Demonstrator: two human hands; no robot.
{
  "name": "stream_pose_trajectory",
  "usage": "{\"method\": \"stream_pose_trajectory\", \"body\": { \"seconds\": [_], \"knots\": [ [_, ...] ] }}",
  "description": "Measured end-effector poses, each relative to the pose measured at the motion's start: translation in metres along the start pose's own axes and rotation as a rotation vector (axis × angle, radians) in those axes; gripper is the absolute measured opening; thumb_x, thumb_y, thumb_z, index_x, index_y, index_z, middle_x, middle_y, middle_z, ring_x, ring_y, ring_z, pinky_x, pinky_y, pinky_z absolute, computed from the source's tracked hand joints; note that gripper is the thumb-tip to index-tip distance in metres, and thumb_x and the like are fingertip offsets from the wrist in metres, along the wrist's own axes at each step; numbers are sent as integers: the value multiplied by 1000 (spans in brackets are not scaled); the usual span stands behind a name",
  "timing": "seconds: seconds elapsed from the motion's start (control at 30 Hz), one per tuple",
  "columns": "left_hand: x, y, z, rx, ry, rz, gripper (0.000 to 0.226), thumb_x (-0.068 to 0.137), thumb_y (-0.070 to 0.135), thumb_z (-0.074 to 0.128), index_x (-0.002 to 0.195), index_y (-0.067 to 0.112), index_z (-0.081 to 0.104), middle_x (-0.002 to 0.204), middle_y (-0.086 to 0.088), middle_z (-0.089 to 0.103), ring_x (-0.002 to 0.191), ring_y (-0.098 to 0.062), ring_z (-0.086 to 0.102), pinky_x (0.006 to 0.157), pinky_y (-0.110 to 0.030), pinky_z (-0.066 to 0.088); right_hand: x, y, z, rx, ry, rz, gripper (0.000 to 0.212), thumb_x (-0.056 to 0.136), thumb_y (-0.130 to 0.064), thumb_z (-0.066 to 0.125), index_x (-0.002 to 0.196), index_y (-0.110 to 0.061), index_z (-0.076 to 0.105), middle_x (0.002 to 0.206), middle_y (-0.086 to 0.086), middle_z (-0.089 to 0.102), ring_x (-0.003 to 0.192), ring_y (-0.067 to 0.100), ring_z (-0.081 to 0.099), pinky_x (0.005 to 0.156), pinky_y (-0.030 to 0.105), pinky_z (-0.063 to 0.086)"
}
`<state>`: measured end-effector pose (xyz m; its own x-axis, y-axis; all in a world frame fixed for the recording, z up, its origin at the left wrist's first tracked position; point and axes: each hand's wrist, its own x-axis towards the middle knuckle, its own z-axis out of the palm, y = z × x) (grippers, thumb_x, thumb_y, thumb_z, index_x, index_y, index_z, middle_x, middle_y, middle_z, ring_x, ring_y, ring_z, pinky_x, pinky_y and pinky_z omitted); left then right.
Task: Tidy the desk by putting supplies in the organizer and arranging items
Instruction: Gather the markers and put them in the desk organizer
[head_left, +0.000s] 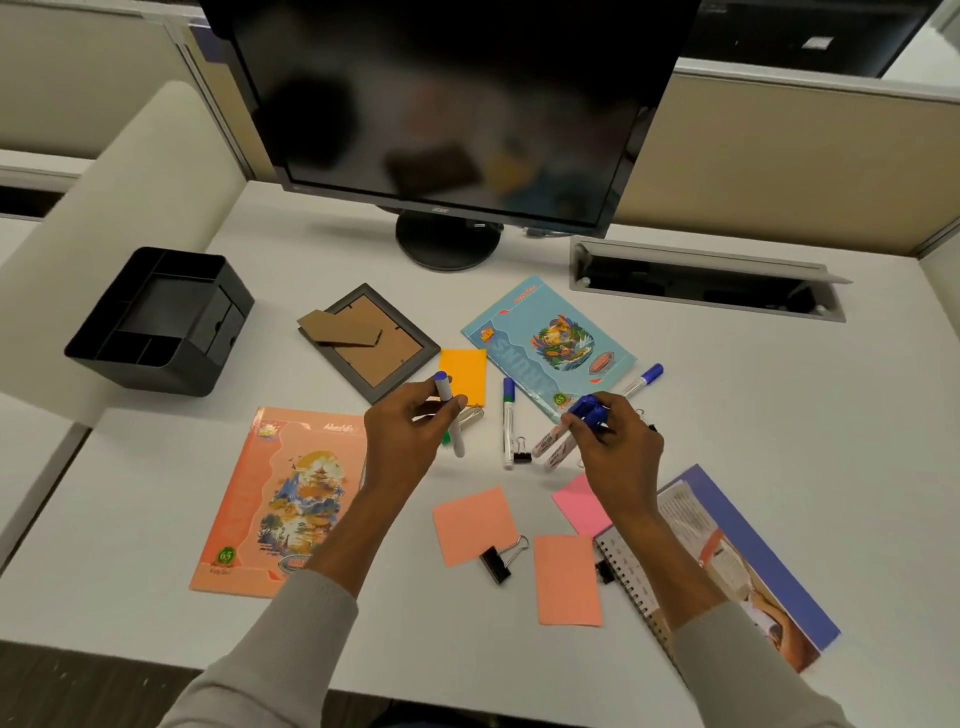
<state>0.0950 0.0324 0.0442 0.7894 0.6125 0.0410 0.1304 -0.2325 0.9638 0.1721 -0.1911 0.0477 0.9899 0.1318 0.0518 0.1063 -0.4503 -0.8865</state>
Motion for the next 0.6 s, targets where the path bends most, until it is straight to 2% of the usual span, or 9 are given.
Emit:
{"method": "stream_pose_trajectory", "body": {
  "seconds": [0.1, 0.2, 0.3, 0.4, 0.47, 0.57, 0.6],
  "knots": [
    [5, 0, 10, 13, -27, -2, 17, 82, 16, 80, 99, 16, 75, 92, -1, 71, 75, -2, 69, 68, -12, 53, 0, 1, -6, 32, 25, 34, 27, 85, -19, 78, 108, -17, 64, 87, -1, 67, 70, -1, 68, 64, 2, 47],
    [11, -5, 22, 81, -64, -15, 24, 84, 22, 79, 105, 12, 76, 93, -1, 70, 74, -1, 69, 69, -16, 55, 1, 6, -10, 46, 54, 67, 30, 85, -17, 78, 111, -10, 65, 86, -2, 68, 70, -11, 66, 62, 2, 47],
    [19, -10, 35, 159, -101, -51, 33, 84, 31, 78, 110, 12, 76, 93, -2, 74, 73, -8, 70, 67, -18, 53, 4, 13, -14, 28, 80, 90, 39, 84, -22, 78, 118, -8, 66, 96, 2, 71, 71, 0, 69, 65, 6, 51],
    [26, -7, 48, 235, -134, -67, 34, 83, 36, 78, 110, 17, 76, 85, 0, 76, 68, -8, 68, 65, -14, 48, 6, 23, -18, 27, 103, 116, 44, 83, -26, 79, 121, -9, 65, 105, 6, 72, 85, 16, 71, 69, 11, 54],
    [30, -5, 57, 206, -148, -114, 35, 81, 35, 80, 112, 19, 75, 80, 3, 74, 67, -9, 69, 65, -11, 47, 7, 27, -21, 63, 116, 139, 42, 83, -25, 80, 120, -9, 66, 105, 7, 74, 87, 18, 73, 68, 13, 56],
    [37, -10, 70, 136, -146, -227, 40, 76, 33, 85, 111, 17, 74, 78, 2, 73, 67, -16, 73, 76, -31, 59, 7, 34, -24, 110, 138, 198, 38, 82, -26, 80, 116, -13, 67, 99, 5, 75, 85, 17, 74, 72, 26, 61],
    [39, -12, 75, 114, -137, -270, 35, 75, 31, 86, 105, 15, 75, 76, 0, 73, 67, -19, 73, 77, -37, 60, 8, 38, -25, 136, 145, 230, 35, 82, -26, 80, 113, -15, 67, 97, 4, 75, 85, 18, 75, 74, 33, 62]
  ]
}}
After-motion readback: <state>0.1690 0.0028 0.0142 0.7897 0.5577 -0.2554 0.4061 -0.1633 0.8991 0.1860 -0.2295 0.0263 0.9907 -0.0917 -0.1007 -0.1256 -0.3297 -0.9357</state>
